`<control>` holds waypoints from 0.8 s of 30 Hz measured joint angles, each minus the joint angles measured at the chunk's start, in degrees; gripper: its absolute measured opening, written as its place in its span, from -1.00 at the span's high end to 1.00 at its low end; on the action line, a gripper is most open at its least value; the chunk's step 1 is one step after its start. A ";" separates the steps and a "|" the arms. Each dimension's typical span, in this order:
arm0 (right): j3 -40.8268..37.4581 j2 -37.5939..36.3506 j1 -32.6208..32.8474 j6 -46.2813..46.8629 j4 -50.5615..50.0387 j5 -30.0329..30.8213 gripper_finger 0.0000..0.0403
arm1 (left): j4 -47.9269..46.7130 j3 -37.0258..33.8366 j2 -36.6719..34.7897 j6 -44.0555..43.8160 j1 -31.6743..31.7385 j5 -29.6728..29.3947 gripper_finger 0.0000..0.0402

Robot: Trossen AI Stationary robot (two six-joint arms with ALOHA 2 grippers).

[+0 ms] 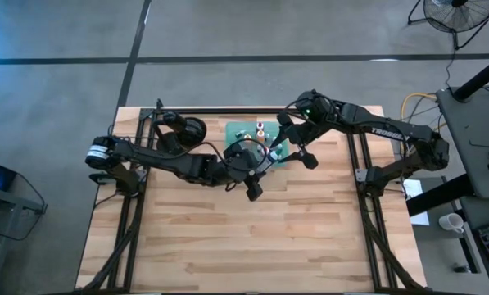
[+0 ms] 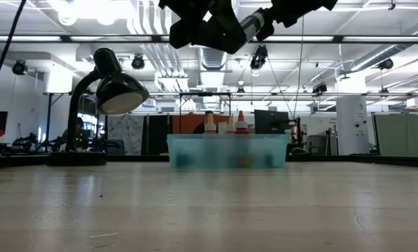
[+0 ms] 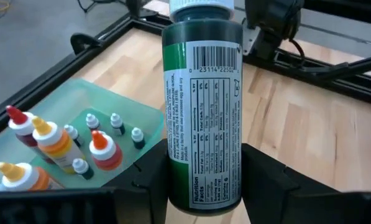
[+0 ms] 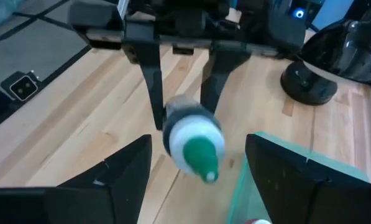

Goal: Pick & Place food coloring
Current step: Put the big green food coloring bottle into the bin

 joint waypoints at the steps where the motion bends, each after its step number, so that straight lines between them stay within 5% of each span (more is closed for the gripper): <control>1: 0.00 0.01 0.02 -0.15 0.00 0.08 -0.24 | -0.06 0.02 0.12 -0.11 0.07 0.02 0.32; 24: 0.00 1.15 0.01 -1.92 0.27 1.89 0.15 | -0.28 0.00 0.64 0.11 1.62 0.35 0.31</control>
